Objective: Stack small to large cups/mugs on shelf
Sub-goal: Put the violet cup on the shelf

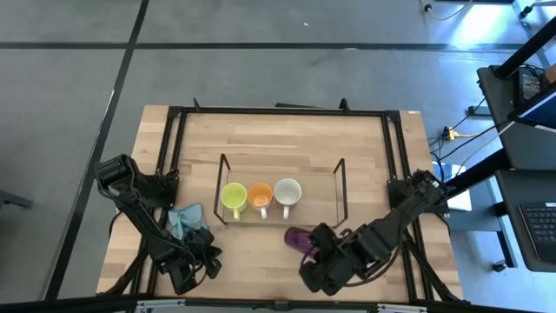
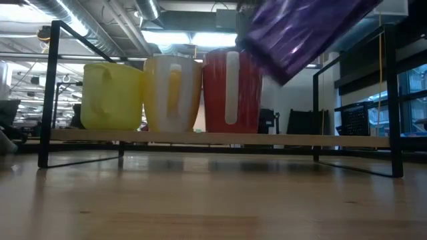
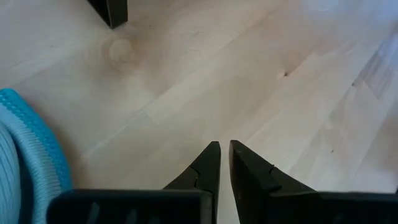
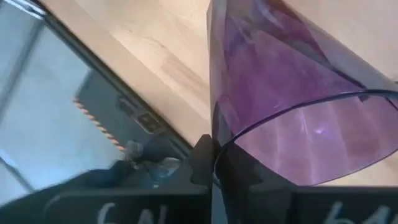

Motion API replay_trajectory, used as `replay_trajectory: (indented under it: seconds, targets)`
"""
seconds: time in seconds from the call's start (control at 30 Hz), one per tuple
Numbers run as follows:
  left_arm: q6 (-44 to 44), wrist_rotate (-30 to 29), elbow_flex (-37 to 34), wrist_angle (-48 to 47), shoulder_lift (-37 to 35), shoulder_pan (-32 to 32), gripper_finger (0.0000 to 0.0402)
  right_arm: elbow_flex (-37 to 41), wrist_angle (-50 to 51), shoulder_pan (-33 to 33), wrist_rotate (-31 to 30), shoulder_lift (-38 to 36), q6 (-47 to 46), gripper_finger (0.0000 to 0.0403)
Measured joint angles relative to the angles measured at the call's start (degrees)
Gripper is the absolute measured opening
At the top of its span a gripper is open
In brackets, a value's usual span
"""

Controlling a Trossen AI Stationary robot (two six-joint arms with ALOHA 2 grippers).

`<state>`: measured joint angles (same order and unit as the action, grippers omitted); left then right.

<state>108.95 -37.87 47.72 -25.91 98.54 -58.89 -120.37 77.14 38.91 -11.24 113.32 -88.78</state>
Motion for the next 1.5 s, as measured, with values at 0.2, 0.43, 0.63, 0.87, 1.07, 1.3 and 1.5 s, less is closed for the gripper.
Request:
replay_trajectory:
  seconds: [0.2,0.43,0.63,0.87,1.07,1.3,1.5]
  targets:
    - [0.0,0.0,0.0,0.1,0.0,0.1,0.003,-6.9,12.8,-0.4,3.2,0.0,2.1,0.0013]
    - [0.4,0.5,0.0,0.2,0.0,0.4,0.003,-7.2,12.8,-4.5,6.5,-0.6,7.1,0.0012]
    - [0.4,1.5,0.0,0.6,0.0,0.8,0.003,-6.8,12.9,-7.2,17.3,-0.3,9.8,0.0012]
    - [0.4,1.5,0.0,0.9,0.0,0.9,0.003,-6.8,12.9,-7.2,27.2,-0.3,8.0,0.0012]
    - [0.0,1.5,0.0,1.0,0.0,1.7,0.003,-6.8,12.9,-7.4,32.2,1.3,5.4,0.0013]
    - [0.0,1.5,0.0,1.1,0.0,2.0,0.003,-6.8,12.8,-6.3,38.0,4.6,5.0,0.0014]
    - [-0.1,1.5,0.0,1.1,0.0,2.0,0.003,-6.7,12.8,-4.7,38.0,7.6,1.2,0.0015]
